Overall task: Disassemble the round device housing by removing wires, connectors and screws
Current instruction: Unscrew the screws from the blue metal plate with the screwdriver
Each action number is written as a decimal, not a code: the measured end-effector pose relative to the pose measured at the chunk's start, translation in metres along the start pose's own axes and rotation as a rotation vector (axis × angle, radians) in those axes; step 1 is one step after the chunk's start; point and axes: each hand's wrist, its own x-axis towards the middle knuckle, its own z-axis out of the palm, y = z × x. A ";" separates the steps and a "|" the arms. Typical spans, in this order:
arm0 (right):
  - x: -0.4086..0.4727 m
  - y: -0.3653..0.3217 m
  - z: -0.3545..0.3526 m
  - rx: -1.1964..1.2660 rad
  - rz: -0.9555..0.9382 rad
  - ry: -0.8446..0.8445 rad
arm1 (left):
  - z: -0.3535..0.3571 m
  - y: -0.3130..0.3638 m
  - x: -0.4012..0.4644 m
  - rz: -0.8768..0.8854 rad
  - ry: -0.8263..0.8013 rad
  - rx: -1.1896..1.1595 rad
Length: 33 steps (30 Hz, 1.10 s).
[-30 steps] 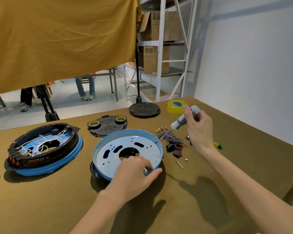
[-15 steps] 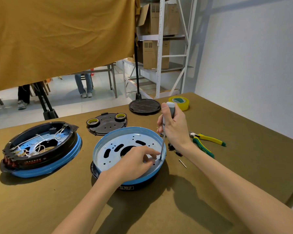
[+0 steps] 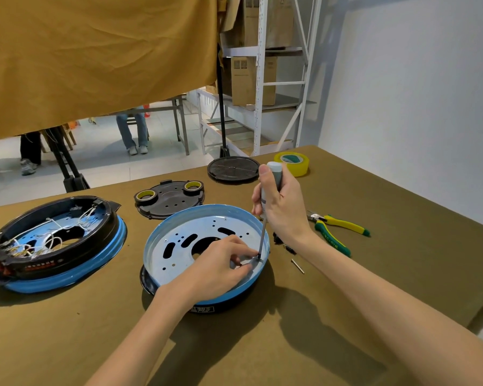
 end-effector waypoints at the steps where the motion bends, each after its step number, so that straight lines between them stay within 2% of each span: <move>1: 0.000 0.000 0.000 0.004 -0.003 -0.004 | 0.000 0.001 0.000 -0.003 0.005 -0.002; 6: -0.001 -0.002 -0.001 0.046 -0.021 0.017 | -0.004 0.012 -0.010 -0.016 0.016 0.076; 10: 0.003 -0.016 -0.006 0.102 -0.049 0.119 | -0.001 0.019 -0.024 0.050 -0.044 0.365; 14: 0.008 -0.033 -0.013 0.039 -0.089 0.124 | -0.011 0.014 -0.035 0.105 -0.078 0.433; 16: 0.010 -0.036 -0.020 -0.152 -0.078 0.001 | -0.024 0.007 -0.040 0.085 -0.116 0.426; 20: -0.009 -0.020 -0.027 -0.627 0.026 -0.616 | -0.038 -0.008 -0.054 -0.005 -0.071 0.376; 22: -0.029 -0.004 -0.022 -0.880 -0.024 -0.847 | -0.040 -0.010 -0.061 -0.016 0.002 0.367; 23: -0.038 0.002 -0.017 -0.963 -0.079 -0.900 | -0.041 -0.011 -0.064 -0.011 0.045 0.360; 26: -0.045 0.011 -0.012 -1.009 -0.230 -0.815 | -0.042 -0.013 -0.074 0.031 0.200 0.357; 29: -0.034 0.006 -0.013 -0.913 -0.210 -0.733 | -0.034 -0.015 -0.084 0.055 0.507 0.272; 31: -0.027 0.000 -0.012 -0.757 -0.139 -0.715 | -0.023 -0.011 -0.088 0.087 0.813 0.236; 33: -0.020 -0.006 -0.010 -0.550 -0.066 -0.646 | -0.011 -0.007 -0.091 0.142 1.001 0.207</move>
